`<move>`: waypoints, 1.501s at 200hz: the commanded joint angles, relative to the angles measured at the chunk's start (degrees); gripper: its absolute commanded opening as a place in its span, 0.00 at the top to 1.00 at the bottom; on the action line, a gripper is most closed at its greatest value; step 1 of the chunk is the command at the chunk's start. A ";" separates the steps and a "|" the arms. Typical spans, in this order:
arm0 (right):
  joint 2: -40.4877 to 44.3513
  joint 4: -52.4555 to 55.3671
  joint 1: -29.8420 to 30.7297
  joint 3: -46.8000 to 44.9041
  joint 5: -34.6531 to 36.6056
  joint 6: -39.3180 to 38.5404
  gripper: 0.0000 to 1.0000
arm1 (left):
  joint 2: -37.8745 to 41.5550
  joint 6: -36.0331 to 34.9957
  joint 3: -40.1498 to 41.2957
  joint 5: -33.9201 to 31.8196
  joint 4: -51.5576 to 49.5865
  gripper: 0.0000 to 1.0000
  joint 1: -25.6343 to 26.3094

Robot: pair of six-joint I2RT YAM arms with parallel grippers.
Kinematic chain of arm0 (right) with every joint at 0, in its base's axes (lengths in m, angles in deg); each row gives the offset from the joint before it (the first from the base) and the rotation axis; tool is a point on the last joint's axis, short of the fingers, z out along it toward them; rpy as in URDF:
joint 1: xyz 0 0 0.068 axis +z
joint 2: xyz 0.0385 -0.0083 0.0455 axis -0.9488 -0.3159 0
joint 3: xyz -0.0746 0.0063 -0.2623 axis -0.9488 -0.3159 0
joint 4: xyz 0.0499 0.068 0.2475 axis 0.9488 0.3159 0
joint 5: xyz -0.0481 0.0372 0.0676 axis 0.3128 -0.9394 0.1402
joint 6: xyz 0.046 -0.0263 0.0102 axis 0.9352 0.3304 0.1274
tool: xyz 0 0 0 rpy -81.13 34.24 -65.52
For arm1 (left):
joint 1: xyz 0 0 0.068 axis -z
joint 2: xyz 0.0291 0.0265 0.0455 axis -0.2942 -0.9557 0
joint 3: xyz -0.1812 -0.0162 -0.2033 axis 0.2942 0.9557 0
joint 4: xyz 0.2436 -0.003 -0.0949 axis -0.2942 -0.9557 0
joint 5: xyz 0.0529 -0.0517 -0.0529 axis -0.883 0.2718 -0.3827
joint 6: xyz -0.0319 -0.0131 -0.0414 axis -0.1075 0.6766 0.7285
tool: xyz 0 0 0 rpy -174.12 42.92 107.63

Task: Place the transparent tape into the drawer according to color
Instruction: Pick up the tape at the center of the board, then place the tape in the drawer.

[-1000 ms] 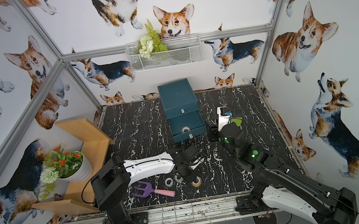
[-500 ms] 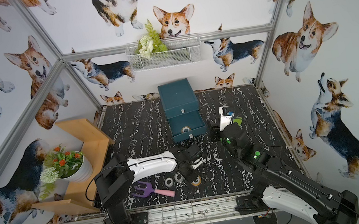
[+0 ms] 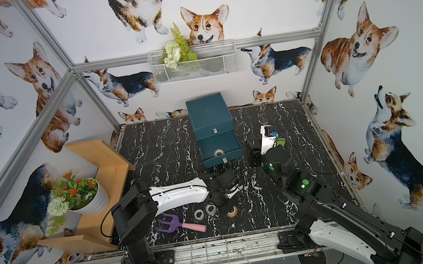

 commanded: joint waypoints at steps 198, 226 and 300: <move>-5.48 -7.18 0.01 -4.70 -10.69 3.56 0.41 | 0.22 2.74 -28.77 -0.76 -4.36 0.87 -26.46; -9.78 -9.71 0.08 -5.89 -15.57 4.14 0.41 | 0.01 2.28 -26.57 -1.36 -3.64 0.72 -26.40; -23.78 -16.18 0.13 -4.06 -18.53 2.83 0.46 | 8.00 2.62 -21.53 -1.10 -1.71 0.30 -26.28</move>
